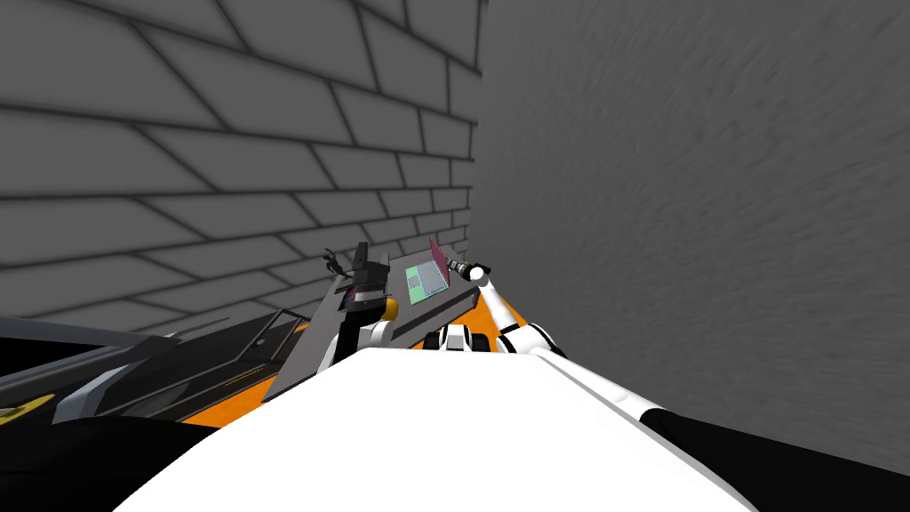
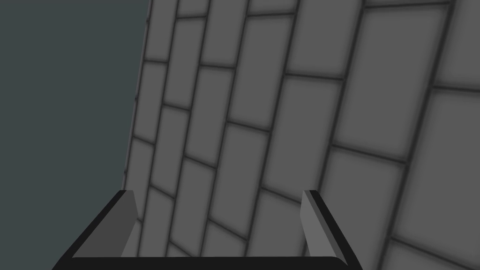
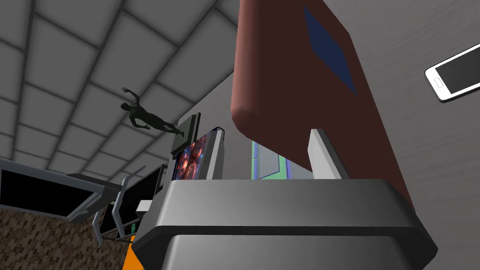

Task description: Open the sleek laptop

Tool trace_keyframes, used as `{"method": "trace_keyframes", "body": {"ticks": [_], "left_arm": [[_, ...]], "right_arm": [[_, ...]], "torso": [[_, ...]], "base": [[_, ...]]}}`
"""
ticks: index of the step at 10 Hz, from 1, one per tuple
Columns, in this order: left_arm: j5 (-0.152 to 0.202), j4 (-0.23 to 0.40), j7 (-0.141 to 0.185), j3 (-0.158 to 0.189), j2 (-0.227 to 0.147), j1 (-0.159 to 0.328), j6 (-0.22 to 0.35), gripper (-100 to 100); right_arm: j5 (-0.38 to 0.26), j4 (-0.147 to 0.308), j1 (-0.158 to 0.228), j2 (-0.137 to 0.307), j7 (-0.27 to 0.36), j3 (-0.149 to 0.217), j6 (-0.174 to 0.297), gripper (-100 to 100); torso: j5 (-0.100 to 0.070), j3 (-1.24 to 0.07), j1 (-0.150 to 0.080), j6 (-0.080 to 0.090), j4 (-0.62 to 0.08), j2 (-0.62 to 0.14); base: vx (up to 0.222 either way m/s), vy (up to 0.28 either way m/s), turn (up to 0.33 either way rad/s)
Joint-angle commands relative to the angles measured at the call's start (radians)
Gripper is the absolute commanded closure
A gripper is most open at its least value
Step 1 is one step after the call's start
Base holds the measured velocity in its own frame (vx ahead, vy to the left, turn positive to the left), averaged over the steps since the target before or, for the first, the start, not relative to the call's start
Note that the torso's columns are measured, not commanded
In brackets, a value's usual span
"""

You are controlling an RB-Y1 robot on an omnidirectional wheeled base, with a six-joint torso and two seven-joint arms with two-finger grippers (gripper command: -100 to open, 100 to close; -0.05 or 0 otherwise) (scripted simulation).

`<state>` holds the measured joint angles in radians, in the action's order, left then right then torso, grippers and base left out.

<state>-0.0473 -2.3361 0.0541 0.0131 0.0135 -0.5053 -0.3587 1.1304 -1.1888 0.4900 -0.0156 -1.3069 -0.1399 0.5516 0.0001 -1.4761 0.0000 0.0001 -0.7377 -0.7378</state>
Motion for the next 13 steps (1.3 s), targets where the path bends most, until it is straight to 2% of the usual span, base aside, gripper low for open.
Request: {"method": "trace_keyframes", "body": {"ticks": [1,2,8,9,10,11,12,13], "left_arm": [[0.000,0.000,0.000,0.000,0.000,0.000,0.000,0],[0.000,0.000,0.000,0.000,0.000,0.000,0.000,0],[0.000,0.000,0.000,0.000,0.000,0.000,0.000,0],[0.000,0.000,0.000,0.000,0.000,0.000,0.000,0],[0.000,0.000,0.000,0.000,0.000,0.000,0.000,0],[0.000,0.000,0.000,0.000,0.000,0.000,0.000,0],[0.000,0.000,0.000,0.000,0.000,0.000,0.000,0],[0.000,0.000,0.000,0.000,0.000,0.000,0.000,0]], "right_arm": [[-0.057,0.022,0.019,0.006,0.053,-0.002,-0.016,100],[-0.076,0.030,0.026,0.008,0.071,-0.003,-0.022,100],[-0.190,0.074,0.064,0.021,0.177,-0.007,-0.054,100],[-0.179,0.066,0.058,0.019,0.162,-0.007,-0.049,100],[-0.178,0.065,0.060,0.058,0.160,-0.006,-0.048,-100],[-0.178,0.065,0.060,0.058,0.160,-0.006,-0.048,-100],[-0.173,0.063,0.060,0.091,0.152,-0.005,-0.045,-100],[-0.170,0.062,0.061,0.105,0.147,-0.004,-0.044,-100]], "torso": [[0.000,0.000,0.004,-0.002,0.002,0.000],[0.002,0.000,0.008,-0.003,0.001,-0.001],[0.000,-0.001,-0.001,0.000,0.000,0.001],[0.000,-0.001,0.000,0.000,0.000,0.001],[-0.001,-0.001,-0.003,0.000,0.000,0.002],[-0.001,-0.001,-0.005,0.000,0.001,0.002],[-0.001,-0.002,-0.004,0.001,0.001,0.003],[-0.001,-0.003,-0.003,0.002,0.002,0.005]], "base": [[-0.109,0.142,-0.013],[-0.088,0.148,0.013],[-0.085,0.131,0.001],[-0.028,0.055,-0.003],[-0.003,0.010,0.001],[0.000,0.000,0.000],[0.006,-0.009,0.005],[0.013,-0.019,-0.026]]}}
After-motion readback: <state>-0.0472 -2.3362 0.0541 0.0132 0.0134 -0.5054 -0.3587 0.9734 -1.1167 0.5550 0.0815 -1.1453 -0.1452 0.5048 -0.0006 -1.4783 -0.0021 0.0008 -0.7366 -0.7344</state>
